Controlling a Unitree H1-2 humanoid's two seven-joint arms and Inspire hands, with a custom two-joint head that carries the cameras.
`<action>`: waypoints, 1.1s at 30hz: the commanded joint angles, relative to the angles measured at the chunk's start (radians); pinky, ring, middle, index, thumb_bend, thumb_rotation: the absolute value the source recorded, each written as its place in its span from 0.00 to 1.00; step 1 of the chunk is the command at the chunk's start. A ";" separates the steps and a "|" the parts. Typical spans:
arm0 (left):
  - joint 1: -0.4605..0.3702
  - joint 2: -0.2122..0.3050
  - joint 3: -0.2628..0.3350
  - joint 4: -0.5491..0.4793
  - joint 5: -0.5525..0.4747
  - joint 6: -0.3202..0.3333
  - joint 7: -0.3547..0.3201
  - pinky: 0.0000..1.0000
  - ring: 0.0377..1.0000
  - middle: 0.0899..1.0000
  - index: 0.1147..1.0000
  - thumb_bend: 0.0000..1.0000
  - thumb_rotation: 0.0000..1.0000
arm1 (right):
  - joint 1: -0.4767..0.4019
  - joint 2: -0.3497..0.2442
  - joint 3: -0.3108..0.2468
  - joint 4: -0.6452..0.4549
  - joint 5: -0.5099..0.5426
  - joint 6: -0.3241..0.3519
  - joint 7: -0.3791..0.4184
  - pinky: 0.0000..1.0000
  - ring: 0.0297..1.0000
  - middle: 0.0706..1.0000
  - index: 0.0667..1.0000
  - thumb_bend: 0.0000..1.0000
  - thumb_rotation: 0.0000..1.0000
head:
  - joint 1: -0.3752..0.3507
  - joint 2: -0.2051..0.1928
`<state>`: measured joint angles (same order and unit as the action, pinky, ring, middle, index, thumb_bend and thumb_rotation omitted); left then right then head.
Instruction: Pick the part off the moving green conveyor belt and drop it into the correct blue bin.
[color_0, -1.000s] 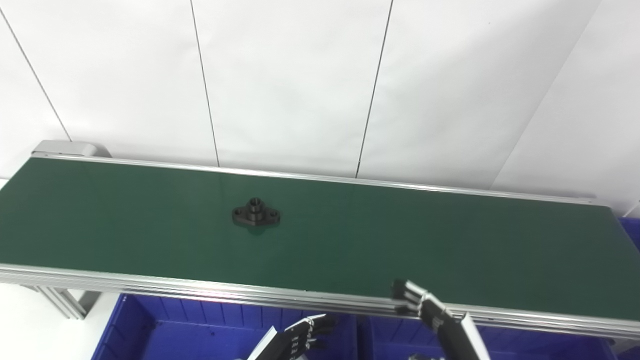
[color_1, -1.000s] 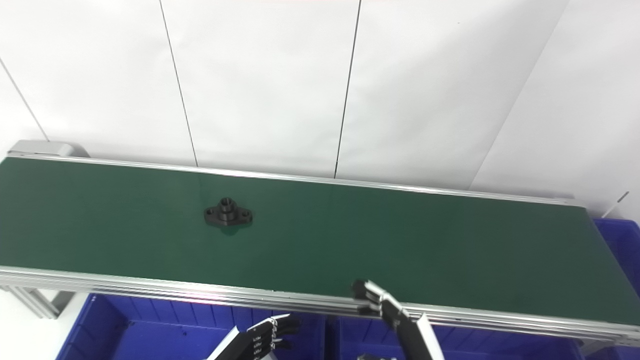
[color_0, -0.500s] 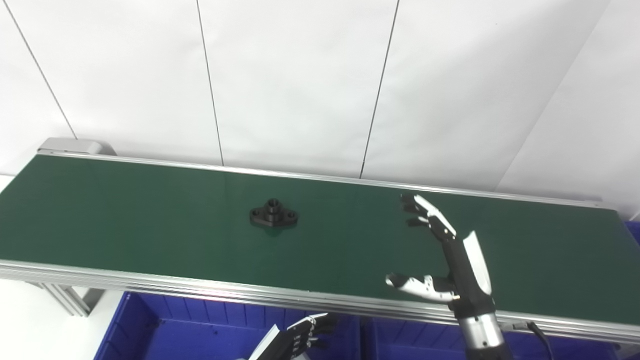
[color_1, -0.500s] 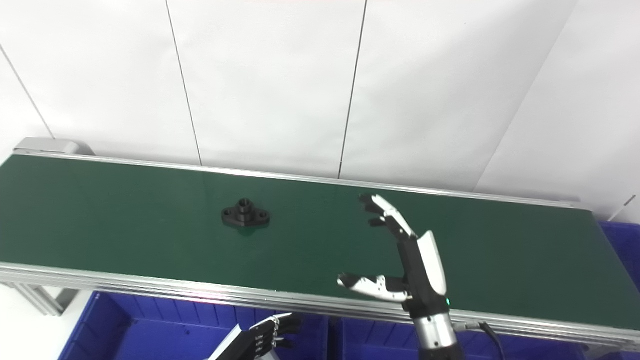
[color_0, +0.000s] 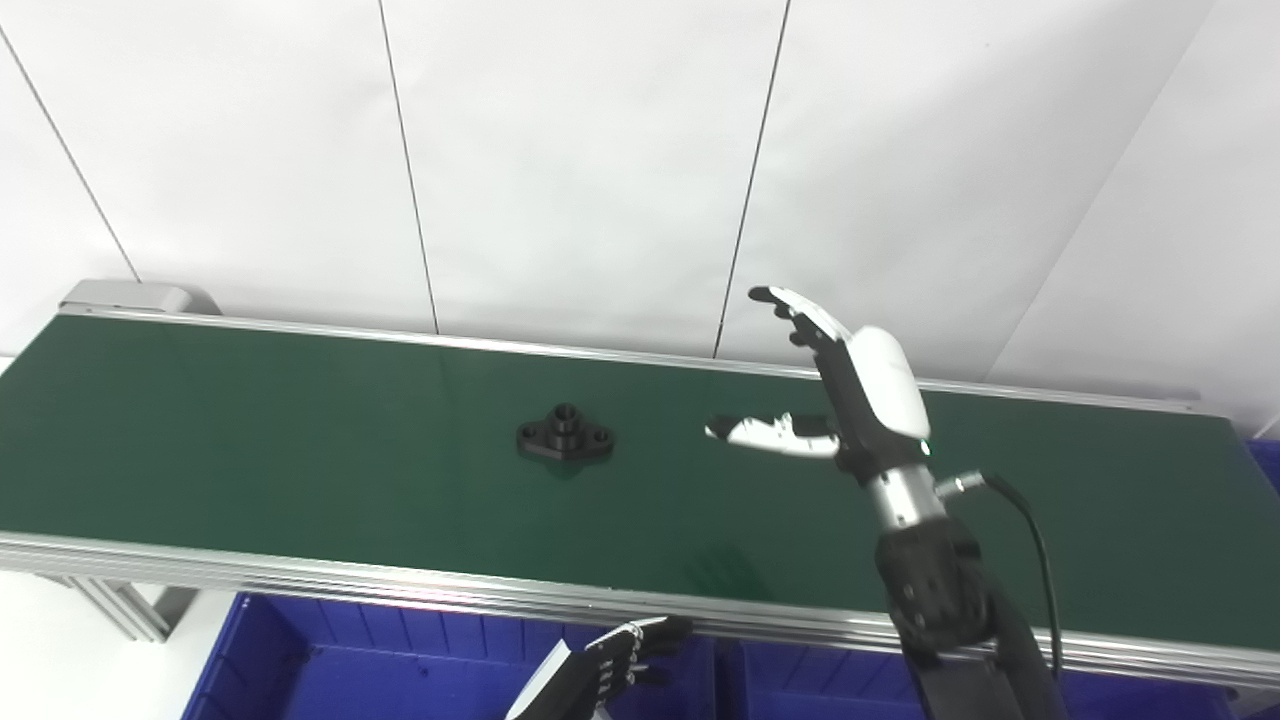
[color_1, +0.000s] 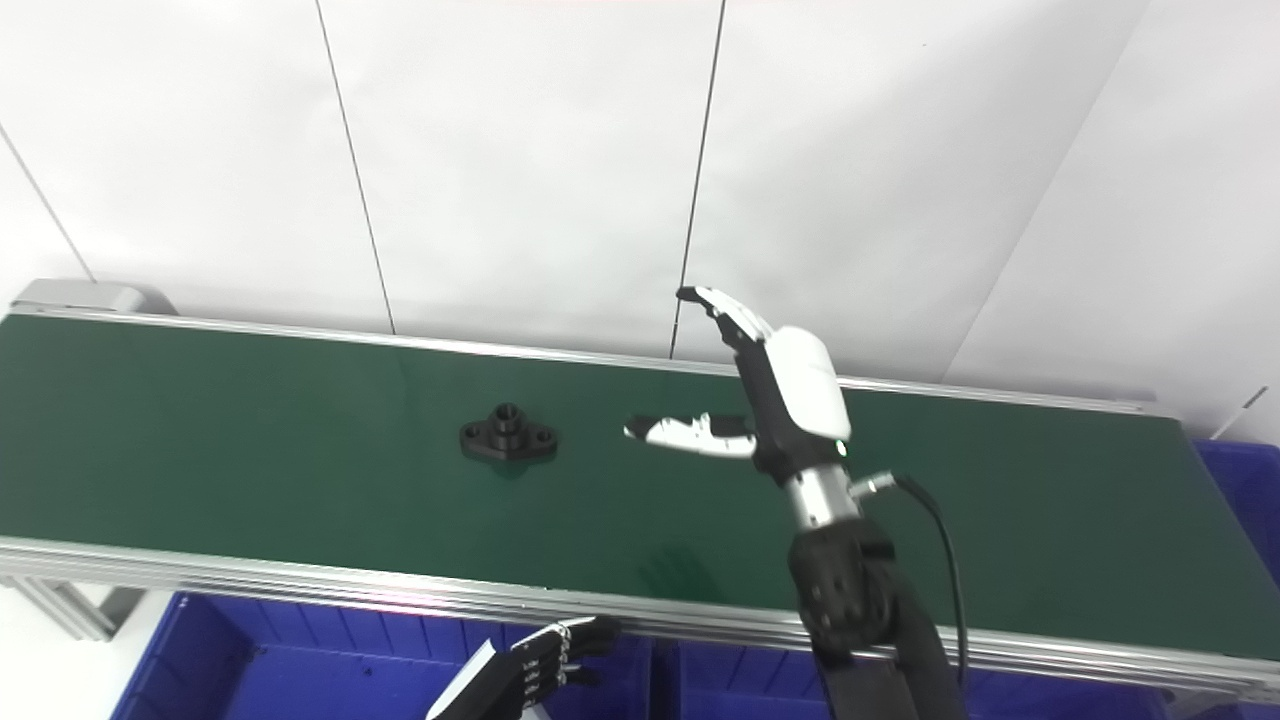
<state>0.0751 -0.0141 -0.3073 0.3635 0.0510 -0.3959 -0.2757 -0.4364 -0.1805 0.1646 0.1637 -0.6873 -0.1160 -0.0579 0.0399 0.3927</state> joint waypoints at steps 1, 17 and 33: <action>-0.012 -0.008 -0.003 -0.028 0.007 -0.033 0.006 0.77 0.86 0.85 0.78 0.85 0.52 | -0.067 -0.017 0.029 0.015 -0.053 0.018 -0.018 0.70 0.81 0.83 0.83 0.90 0.63 | 0.001 0.000; -0.007 -0.029 -0.012 -0.037 0.024 -0.025 0.023 0.78 0.86 0.85 0.78 0.89 0.54 | -0.302 0.018 0.183 0.370 -0.148 0.066 -0.023 0.66 0.78 0.80 0.82 0.94 0.64 | 0.022 0.008; -0.001 -0.046 -0.023 -0.037 0.042 -0.033 0.047 0.78 0.86 0.86 0.79 0.87 0.54 | -0.427 0.052 0.276 0.636 -0.152 0.091 -0.054 0.57 0.71 0.77 0.82 0.96 0.64 | 0.062 0.006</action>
<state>0.0778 -0.0447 -0.3216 0.3562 0.0788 -0.3965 -0.2397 -0.8006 -0.1324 0.4394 0.8057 -0.8423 -0.0444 -0.0852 0.1012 0.3973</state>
